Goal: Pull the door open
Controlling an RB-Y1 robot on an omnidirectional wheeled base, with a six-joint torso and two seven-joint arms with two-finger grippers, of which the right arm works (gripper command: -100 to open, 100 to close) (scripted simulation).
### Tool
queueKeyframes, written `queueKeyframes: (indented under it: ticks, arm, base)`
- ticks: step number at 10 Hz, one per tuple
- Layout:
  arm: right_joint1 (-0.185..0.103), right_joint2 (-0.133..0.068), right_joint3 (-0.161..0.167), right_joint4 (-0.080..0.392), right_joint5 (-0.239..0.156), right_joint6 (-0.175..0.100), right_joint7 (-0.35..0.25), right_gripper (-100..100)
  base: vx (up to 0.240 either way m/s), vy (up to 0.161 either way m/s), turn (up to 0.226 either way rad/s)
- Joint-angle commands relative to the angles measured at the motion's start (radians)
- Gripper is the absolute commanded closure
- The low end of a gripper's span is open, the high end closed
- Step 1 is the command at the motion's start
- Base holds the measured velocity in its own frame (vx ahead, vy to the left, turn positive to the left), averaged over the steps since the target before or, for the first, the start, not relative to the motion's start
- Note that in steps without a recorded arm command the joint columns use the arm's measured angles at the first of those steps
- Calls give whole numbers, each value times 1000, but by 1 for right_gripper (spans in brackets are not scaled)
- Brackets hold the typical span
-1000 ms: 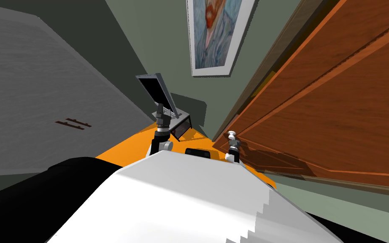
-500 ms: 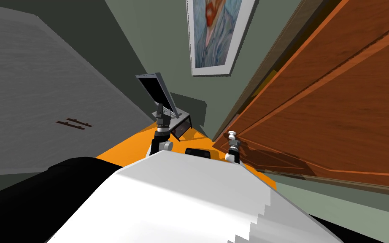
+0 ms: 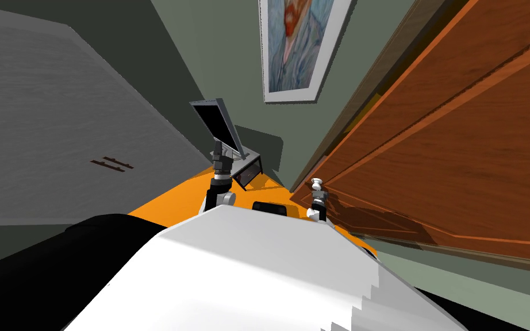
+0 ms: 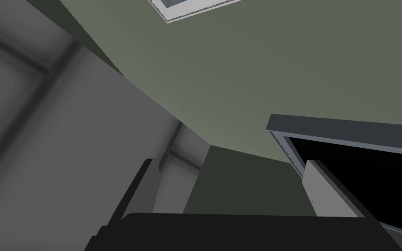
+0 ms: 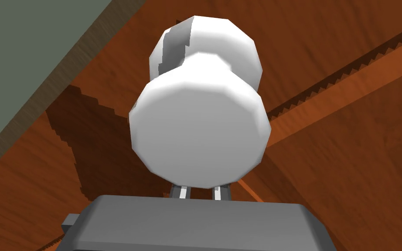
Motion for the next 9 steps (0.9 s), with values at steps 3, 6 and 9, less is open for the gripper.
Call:
queueKeyframes:
  ticks: [3, 6, 9]
  arm:
    - [18, 19, 6, -52, 0, 25, 1, 100]
    - [18, 19, 6, -87, 0, 25, 1, 100]
    - [18, 18, 12, -91, -15, 26, -41, 100]
  base:
    - [-7, 1, -7]
    - [-3, 5, -3]
    - [-19, -13, 34]
